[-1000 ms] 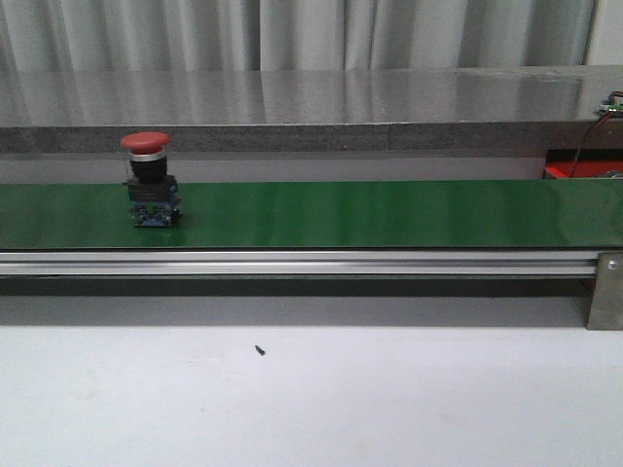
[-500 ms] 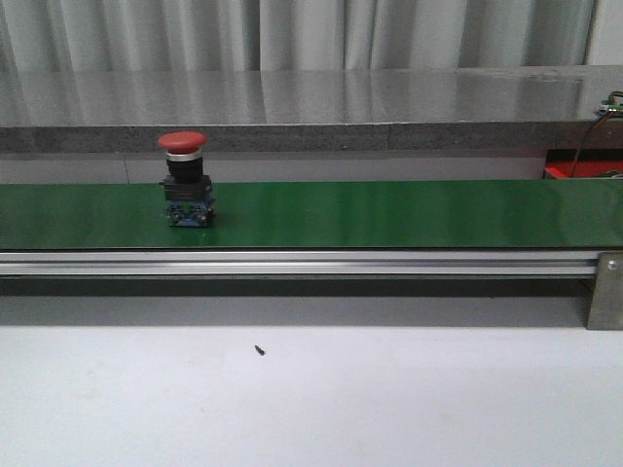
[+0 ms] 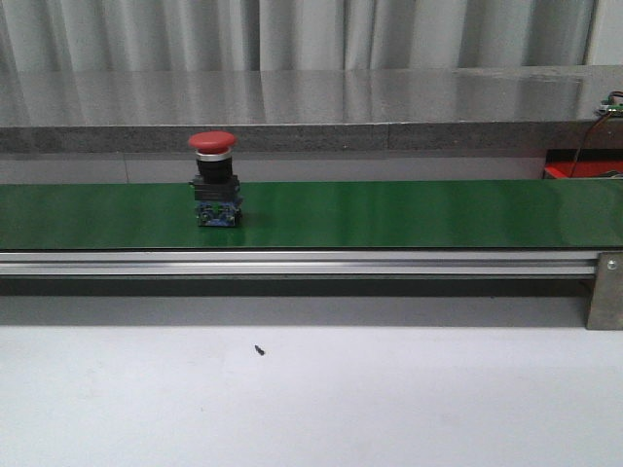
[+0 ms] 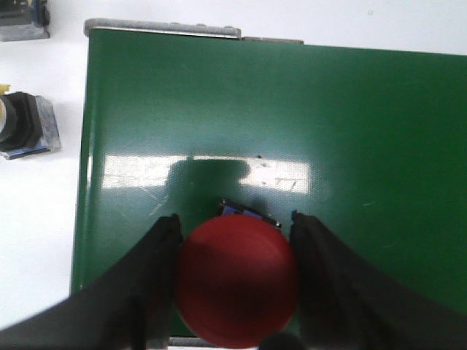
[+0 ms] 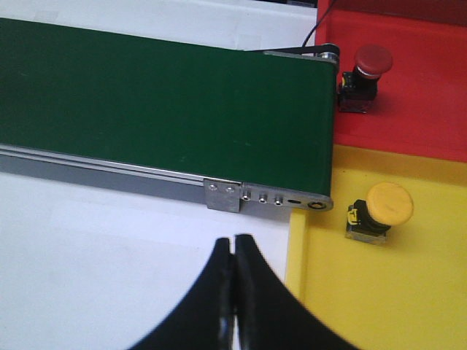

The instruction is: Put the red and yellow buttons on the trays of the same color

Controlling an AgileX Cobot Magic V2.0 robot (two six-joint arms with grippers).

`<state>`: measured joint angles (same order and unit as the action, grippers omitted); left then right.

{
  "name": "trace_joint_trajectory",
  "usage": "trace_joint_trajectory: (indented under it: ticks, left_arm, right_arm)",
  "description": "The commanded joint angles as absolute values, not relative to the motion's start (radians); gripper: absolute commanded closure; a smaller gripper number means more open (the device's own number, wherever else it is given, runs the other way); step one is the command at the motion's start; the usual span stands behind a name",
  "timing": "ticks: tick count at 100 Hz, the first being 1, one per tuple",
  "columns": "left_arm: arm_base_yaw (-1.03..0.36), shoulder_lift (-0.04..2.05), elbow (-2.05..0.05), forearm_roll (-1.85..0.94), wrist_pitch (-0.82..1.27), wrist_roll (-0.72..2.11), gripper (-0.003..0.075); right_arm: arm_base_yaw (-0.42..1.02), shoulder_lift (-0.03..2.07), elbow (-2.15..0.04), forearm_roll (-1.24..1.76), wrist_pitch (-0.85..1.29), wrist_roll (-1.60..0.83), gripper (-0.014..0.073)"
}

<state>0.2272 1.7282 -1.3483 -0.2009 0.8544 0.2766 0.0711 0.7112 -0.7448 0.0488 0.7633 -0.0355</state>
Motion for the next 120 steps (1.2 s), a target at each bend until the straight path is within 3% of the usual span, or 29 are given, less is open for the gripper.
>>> trace_joint_trajectory:
  ticks: [1, 21, 33, 77, 95, 120]
  left_arm:
    - [0.219, 1.677, -1.372, -0.215, 0.819, 0.289, 0.0498]
    - [0.192, 1.666, -1.376, -0.219, 0.817, 0.303, 0.0269]
    - [0.176, 1.645, -1.390, -0.219, 0.820, 0.303, 0.0213]
    - [0.169, 1.424, -1.408, -0.314, 0.767, 0.382, 0.0218]
    - [0.169, 1.237, -1.242, -0.464, 0.672, 0.526, 0.0237]
    - [0.167, 0.947, -0.946, -0.508, 0.494, 0.603, 0.0324]
  right_arm:
    - [0.072, 0.707, -0.768, 0.038, 0.698, -0.039, 0.0662]
    - [0.072, 0.707, -0.768, 0.038, 0.698, -0.039, 0.0662]
    - [0.072, 0.707, -0.768, 0.038, 0.698, -0.039, 0.0662]
    - [0.072, 0.707, -0.768, 0.038, 0.698, -0.039, 0.0662]
    - [0.072, 0.707, -0.768, 0.038, 0.698, -0.039, 0.0662]
    - [0.072, 0.707, -0.768, 0.038, 0.698, -0.039, 0.0662]
